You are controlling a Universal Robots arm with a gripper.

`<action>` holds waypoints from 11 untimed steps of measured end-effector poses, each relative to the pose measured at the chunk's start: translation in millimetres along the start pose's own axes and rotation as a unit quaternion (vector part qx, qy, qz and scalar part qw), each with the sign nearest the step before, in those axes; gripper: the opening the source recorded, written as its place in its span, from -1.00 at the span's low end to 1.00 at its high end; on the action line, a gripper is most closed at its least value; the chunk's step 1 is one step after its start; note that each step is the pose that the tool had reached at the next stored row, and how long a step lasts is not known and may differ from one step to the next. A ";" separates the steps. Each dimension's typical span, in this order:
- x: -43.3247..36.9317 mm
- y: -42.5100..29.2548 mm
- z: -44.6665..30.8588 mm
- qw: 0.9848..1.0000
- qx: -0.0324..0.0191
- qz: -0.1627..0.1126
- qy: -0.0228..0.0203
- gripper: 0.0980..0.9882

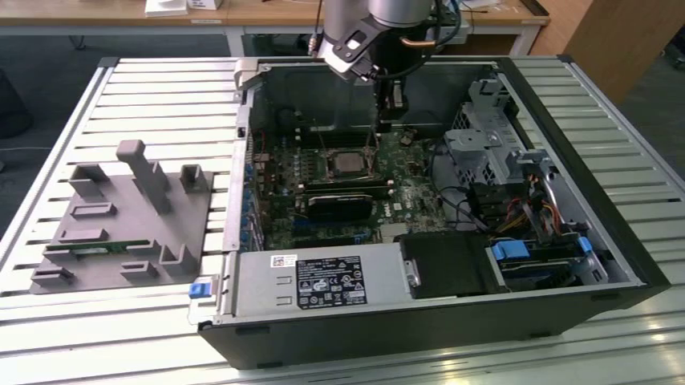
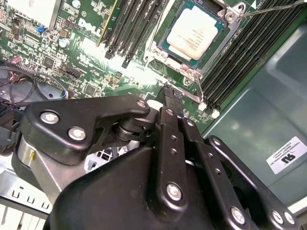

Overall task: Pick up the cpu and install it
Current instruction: 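Close the cpu cover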

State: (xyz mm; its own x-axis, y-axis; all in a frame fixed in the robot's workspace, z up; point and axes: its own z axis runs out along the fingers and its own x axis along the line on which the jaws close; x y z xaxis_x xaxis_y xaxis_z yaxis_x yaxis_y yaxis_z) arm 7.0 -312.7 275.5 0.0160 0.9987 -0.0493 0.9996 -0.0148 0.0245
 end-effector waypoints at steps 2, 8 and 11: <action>0.0 0.7 0.0 1.000 0.000 0.000 0.000 -0.98; 0.1 4.2 0.1 1.000 0.000 0.000 0.000 -0.98; 0.2 6.6 0.8 1.000 0.000 0.000 0.000 -0.98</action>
State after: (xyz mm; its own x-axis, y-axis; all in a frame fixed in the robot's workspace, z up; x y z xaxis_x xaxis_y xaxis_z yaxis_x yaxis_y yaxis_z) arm 13.7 -312.7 274.9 0.0161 0.9987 -0.0494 0.9996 -0.0149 0.0247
